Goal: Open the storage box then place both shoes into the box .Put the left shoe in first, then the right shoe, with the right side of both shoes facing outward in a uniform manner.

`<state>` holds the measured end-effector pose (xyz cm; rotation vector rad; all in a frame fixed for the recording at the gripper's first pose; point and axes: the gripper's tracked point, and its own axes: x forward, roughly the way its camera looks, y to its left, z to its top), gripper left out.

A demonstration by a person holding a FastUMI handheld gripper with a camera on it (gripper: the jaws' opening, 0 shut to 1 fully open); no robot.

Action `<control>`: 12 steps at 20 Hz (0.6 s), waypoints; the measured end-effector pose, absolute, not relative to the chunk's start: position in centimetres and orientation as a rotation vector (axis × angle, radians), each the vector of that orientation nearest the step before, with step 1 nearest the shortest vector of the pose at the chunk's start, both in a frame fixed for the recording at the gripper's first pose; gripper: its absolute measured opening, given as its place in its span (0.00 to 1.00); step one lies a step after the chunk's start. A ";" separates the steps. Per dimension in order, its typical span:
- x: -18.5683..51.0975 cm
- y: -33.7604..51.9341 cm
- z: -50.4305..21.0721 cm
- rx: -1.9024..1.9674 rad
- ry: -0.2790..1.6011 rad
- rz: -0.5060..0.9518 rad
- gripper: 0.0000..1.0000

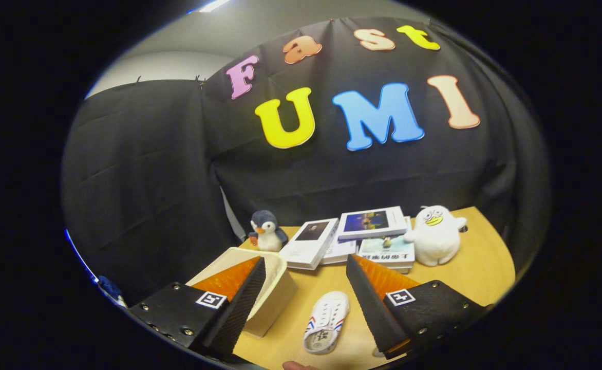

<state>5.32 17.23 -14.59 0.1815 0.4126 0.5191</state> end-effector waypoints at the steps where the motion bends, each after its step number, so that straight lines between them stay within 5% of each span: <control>1: 5.3 18.2 -15.7 0.205 0.451 0.545 0.97; 12: 5.4 25.8 -23.0 0.439 0.718 0.681 0.97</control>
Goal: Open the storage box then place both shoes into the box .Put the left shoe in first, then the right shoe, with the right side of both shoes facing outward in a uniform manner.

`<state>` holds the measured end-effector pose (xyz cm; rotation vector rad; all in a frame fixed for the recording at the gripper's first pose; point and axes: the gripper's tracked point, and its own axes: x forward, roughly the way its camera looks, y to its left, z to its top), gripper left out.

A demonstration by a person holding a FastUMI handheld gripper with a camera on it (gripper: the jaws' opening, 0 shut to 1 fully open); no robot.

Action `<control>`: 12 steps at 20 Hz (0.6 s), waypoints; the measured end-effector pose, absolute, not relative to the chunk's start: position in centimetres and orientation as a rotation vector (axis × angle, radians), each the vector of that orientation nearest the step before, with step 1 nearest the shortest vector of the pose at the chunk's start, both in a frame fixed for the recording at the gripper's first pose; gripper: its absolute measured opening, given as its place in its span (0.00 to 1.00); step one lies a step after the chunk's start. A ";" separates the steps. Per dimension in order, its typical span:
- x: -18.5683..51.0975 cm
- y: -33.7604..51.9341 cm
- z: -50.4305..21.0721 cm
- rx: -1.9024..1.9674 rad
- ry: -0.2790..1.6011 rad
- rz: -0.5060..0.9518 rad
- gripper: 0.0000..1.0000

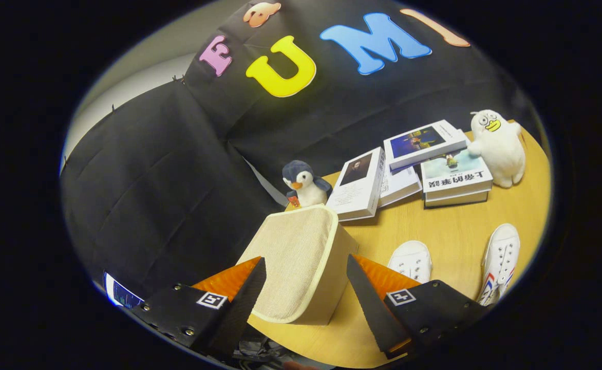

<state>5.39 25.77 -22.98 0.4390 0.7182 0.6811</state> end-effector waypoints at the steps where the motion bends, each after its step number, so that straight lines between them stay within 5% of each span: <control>1: 5.3 26.5 -23.5 0.465 0.738 0.689 0.97; 12: 5.4 30.4 -29.7 0.616 0.943 0.729 0.97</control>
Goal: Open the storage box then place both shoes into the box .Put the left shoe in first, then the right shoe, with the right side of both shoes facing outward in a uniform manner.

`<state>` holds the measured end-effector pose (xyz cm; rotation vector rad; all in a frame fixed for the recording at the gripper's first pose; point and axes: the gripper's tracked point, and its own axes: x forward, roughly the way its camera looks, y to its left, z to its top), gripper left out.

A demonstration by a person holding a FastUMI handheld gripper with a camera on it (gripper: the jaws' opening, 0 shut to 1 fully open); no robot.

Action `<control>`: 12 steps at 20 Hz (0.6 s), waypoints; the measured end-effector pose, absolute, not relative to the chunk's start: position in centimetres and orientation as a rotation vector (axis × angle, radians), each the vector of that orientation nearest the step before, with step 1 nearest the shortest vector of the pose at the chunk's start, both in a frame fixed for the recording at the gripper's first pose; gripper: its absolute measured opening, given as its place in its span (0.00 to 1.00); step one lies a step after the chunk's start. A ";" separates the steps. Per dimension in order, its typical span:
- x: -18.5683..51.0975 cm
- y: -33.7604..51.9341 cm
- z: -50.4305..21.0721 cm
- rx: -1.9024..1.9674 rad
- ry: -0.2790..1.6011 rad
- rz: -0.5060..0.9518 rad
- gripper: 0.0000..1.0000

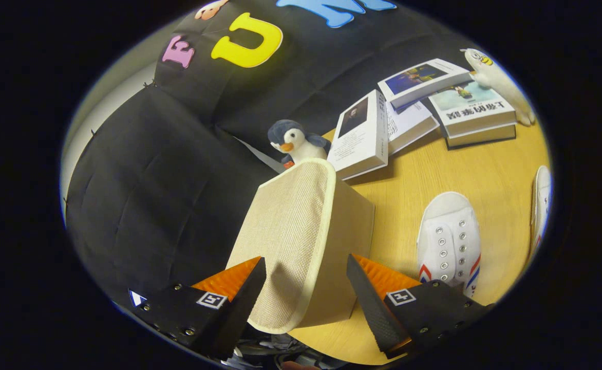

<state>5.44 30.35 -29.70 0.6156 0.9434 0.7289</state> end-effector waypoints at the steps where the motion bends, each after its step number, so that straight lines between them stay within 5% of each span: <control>1: 5.4 30.6 -29.8 0.645 0.957 0.729 0.96; 4: 5.3 31.4 -29.7 0.716 0.988 0.734 0.95; 8: 5.0 32.0 -29.3 0.785 1.045 0.733 0.75; 9: 5.2 31.8 -29.2 0.802 1.059 0.719 0.55; 12: 5.7 31.9 -28.3 0.852 1.067 0.715 0.28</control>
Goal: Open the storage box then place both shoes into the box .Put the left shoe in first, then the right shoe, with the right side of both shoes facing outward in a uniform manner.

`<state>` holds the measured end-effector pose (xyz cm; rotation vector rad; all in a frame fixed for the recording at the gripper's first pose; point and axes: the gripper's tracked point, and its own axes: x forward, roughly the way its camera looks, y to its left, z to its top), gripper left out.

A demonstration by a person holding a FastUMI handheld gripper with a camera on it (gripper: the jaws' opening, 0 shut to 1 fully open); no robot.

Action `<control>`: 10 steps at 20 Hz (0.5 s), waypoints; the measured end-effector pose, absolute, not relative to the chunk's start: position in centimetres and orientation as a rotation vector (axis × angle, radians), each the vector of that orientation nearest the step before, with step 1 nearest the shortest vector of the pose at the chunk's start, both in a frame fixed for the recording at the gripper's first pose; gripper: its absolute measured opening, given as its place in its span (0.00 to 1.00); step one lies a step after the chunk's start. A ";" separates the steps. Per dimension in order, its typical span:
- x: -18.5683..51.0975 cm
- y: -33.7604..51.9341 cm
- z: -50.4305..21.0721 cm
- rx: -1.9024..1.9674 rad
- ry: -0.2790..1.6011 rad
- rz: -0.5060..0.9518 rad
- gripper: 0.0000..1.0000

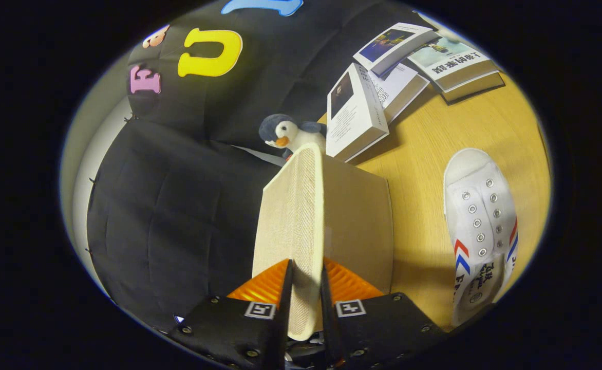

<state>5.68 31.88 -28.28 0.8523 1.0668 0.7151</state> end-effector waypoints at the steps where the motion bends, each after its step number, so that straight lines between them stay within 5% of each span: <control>1: 5.7 31.9 -28.1 0.844 1.075 0.724 0.16; 4: 5.4 32.3 -27.4 0.773 1.045 0.740 0.16; 5: 5.4 32.1 -26.9 0.756 1.040 0.748 0.05; 10: 5.2 32.8 -23.4 0.740 1.013 0.757 0.05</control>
